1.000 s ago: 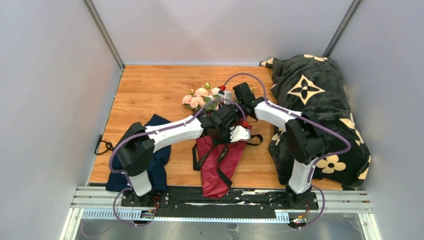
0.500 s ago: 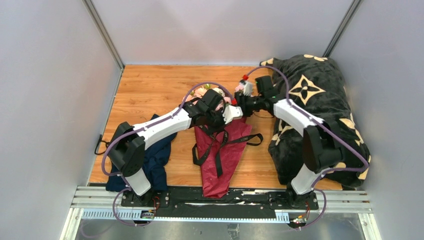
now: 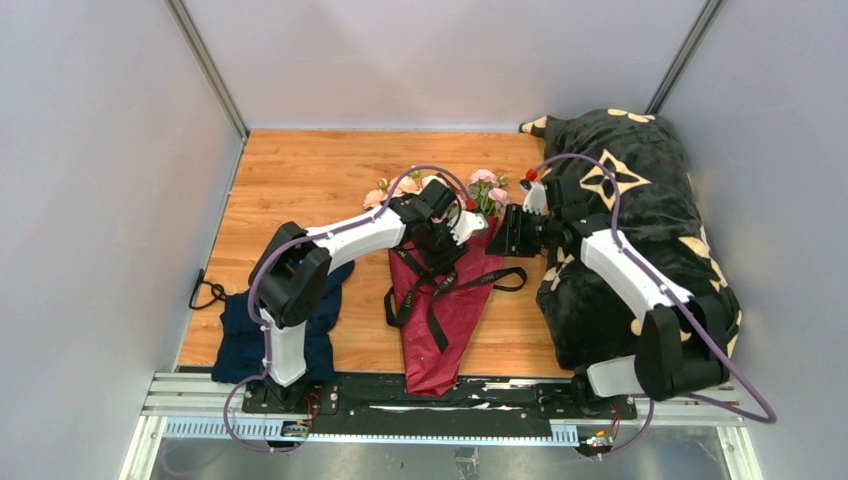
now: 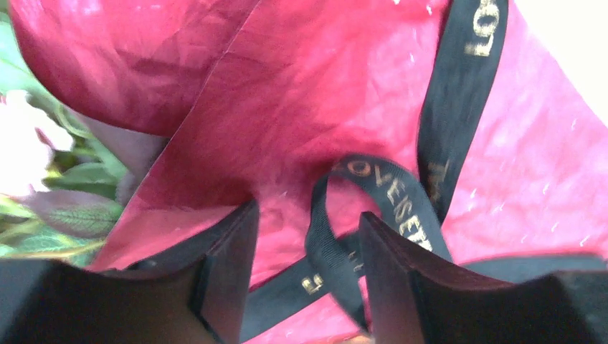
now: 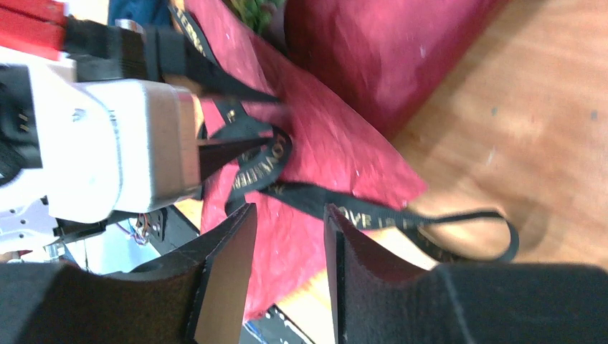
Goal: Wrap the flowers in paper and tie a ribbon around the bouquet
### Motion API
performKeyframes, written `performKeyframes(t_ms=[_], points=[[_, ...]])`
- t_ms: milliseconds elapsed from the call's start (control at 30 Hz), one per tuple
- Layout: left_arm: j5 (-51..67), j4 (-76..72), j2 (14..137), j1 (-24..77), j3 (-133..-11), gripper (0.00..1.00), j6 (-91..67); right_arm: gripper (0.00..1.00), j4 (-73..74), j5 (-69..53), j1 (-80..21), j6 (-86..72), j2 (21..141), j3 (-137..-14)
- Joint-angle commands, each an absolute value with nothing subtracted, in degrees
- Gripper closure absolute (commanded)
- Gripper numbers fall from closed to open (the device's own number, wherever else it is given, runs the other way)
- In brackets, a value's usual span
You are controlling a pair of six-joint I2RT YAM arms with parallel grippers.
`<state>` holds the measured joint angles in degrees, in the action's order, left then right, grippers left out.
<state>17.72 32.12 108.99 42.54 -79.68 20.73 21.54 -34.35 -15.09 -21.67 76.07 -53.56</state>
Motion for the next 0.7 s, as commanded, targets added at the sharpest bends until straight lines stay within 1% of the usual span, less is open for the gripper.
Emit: performKeyframes(t_ms=[0, 33, 67, 133, 167, 200, 233, 300, 367, 467, 567, 667], points=[[19.9, 42.4, 101.4, 42.3, -82.2, 0.35, 38.3, 0.58, 27.5, -31.8, -15.5, -20.7, 69.5, -50.7], [20.1, 43.3, 100.0, 42.2, -82.0, 0.31, 41.5, 0.59, 27.8, -31.4, -16.4, -20.9, 67.5, -49.7], [19.9, 44.2, 98.8, 42.2, -82.0, 0.3, 44.5, 0.59, 27.3, -31.2, -17.8, -21.3, 64.8, -48.2], [19.2, 46.1, 97.4, 42.2, -81.5, 0.31, 50.6, 0.61, 24.1, -30.3, -22.3, -23.2, 61.5, -45.0], [18.8, 46.5, 97.3, 42.2, -81.2, 0.33, 51.9, 0.62, 20.5, -29.9, -24.7, -25.2, 60.4, -43.1], [18.7, 46.6, 97.2, 42.2, -80.3, 0.41, 53.8, 0.62, 16.0, -30.0, -27.6, -27.9, 59.7, -40.4], [18.9, 46.6, 97.3, 42.2, -79.3, 0.46, 55.1, 0.62, 9.8, -30.4, -30.3, -31.1, 59.7, -37.8], [20.2, 46.1, 97.4, 42.3, -77.2, 0.48, 57.5, 0.6, 1.1, -28.4, -35.6, -36.1, 61.1, -34.5], [20.9, 41.9, 97.1, 42.3, -74.4, 0.43, 57.9, 0.54, -5.4, -22.9, -40.2, -38.7, 63.0, -32.9], [21.0, 36.7, 97.1, 42.3, -70.9, 0.37, 57.5, 0.47, -14.6, -18.7, -46.2, -40.2, 65.7, -30.1], [20.0, 33.8, 98.4, 42.3, -69.4, 0.35, 56.2, 0.44, -16.8, -15.0, -49.7, -38.4, 69.1, -29.3], [19.1, 32.3, 100.1, 42.3, -68.6, 0.34, 54.7, 0.43, -21.8, -13.3, -51.5, -39.7, 72.6, -27.0]])
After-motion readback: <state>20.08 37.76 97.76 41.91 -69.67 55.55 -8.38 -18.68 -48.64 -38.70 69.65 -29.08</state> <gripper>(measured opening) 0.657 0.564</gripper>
